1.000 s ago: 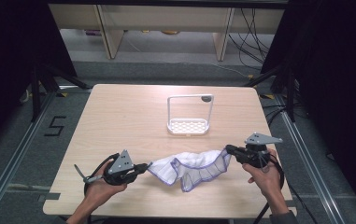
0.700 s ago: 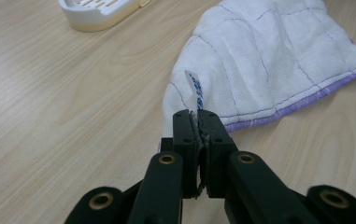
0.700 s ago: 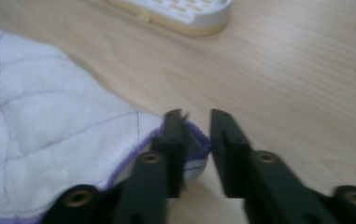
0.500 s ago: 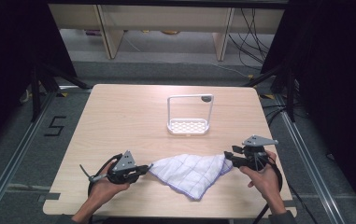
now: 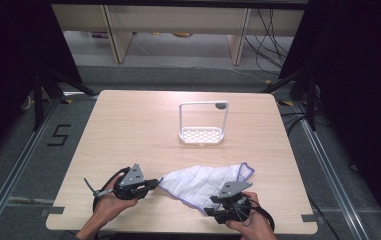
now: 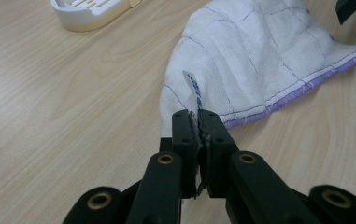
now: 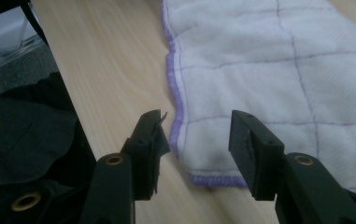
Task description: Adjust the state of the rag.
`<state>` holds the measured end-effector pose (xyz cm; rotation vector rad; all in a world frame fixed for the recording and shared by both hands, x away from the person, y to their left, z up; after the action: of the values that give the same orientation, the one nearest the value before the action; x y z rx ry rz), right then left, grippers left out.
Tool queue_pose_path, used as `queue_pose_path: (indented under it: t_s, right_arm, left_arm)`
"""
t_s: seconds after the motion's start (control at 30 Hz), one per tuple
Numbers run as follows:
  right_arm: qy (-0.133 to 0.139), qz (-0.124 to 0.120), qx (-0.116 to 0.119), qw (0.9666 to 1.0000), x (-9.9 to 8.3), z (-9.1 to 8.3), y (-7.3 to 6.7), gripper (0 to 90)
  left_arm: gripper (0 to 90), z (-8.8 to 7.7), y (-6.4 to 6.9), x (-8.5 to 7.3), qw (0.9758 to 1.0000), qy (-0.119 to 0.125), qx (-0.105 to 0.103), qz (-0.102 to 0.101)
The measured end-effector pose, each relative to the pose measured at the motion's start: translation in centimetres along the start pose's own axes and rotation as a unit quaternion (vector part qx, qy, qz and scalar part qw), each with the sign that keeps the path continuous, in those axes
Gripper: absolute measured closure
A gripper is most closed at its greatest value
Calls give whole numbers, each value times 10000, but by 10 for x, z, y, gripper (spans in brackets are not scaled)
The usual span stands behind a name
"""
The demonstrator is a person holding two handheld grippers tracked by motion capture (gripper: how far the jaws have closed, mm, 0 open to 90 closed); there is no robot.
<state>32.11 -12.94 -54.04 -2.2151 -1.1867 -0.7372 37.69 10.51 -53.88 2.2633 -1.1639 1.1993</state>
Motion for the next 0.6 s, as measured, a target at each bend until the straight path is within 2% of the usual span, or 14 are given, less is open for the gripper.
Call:
queue_pose_path:
  t_s: [0.07,0.1,0.13,0.2,0.23,0.27,0.3,0.33,0.37,0.43,0.47,0.5,0.6]
  right_arm:
    - [-82,17,-102,9999,-6,3,0,564]
    - [-191,-30,-99,9998,-9,3,0,566]
    - [-178,-134,-134,9997,-10,6,2,567]
    - [-229,-160,-250,9993,-12,9,3,570]
    - [-296,-148,-237,9992,-14,10,3,600]
    - [-322,-245,-257,9988,-15,12,4,652]
    - [-322,-245,-257,9988,-15,12,4,652]
    - [-363,-411,-305,9980,-16,14,5,786]
    - [-411,-517,-288,9974,-17,13,4,842]
    - [-264,-630,-361,9970,-13,8,5,870]
    - [-131,-635,-388,9971,-8,3,5,873]
    - [2,-622,-354,9974,-3,-4,2,874]
    - [410,-669,-301,9965,15,-31,-2,874]
  left_arm:
    - [853,0,0,-1,10000,-9,1,4]
    - [852,0,0,-1,10000,-7,-2,2]
    - [851,1,1,-1,10000,31,-4,-15]
    - [851,2,0,-1,10000,16,16,12]
    - [850,2,1,-1,10000,38,-9,-30]
    - [850,2,3,0,9999,81,-5,-89]
    - [850,2,3,0,9999,81,-5,-89]
    - [850,2,3,0,9999,60,-3,-88]
    - [850,2,4,0,10000,49,-12,-78]
    - [851,2,4,0,10000,46,-22,-78]
    - [852,-1,4,-1,10000,17,-50,-7]
    - [852,-2,7,0,9998,104,-84,-139]
    - [853,-11,12,3,9998,112,-142,-68]
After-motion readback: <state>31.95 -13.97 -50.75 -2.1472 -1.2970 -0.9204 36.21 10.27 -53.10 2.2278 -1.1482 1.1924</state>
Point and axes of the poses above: each handheld gripper's, and its own axes: z roughly forward along the jaws, x roughly out of its top, y roughly to its right, the point moved 8 cm from there along z, roughly forward along the jaws, and after that the axes turned 6 degrees about x, right-handed, at the moved point
